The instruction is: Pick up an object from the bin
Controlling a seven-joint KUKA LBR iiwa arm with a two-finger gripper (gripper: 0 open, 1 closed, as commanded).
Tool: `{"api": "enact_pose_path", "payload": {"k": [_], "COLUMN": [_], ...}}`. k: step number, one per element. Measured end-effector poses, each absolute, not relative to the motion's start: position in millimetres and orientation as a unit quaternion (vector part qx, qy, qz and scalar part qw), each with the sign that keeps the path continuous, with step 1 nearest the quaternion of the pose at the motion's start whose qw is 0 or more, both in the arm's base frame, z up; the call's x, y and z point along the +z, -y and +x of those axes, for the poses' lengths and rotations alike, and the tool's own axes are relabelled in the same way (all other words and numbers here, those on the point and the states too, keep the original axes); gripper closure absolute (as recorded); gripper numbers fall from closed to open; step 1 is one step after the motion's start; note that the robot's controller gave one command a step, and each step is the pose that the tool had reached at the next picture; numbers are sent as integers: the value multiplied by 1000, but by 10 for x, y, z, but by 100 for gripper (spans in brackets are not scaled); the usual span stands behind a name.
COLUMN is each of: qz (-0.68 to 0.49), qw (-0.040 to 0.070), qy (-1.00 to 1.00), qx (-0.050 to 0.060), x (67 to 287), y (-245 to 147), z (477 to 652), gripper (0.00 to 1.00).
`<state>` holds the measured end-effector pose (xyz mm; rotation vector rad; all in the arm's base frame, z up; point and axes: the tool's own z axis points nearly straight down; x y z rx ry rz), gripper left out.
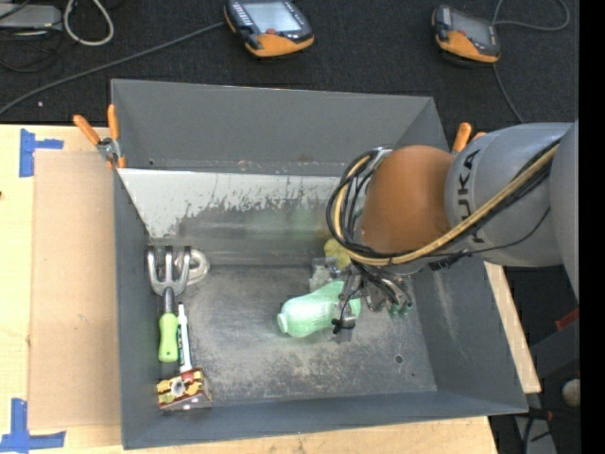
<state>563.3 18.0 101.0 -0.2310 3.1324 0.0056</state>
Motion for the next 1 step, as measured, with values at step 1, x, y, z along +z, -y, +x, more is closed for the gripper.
{"api": "enact_pose_path", "payload": {"k": [1], "qz": [-74], "qw": [0], "qy": [-997], "qx": [2], "x": [1010], "y": [-180], "z": [5633], "gripper": [100]}}
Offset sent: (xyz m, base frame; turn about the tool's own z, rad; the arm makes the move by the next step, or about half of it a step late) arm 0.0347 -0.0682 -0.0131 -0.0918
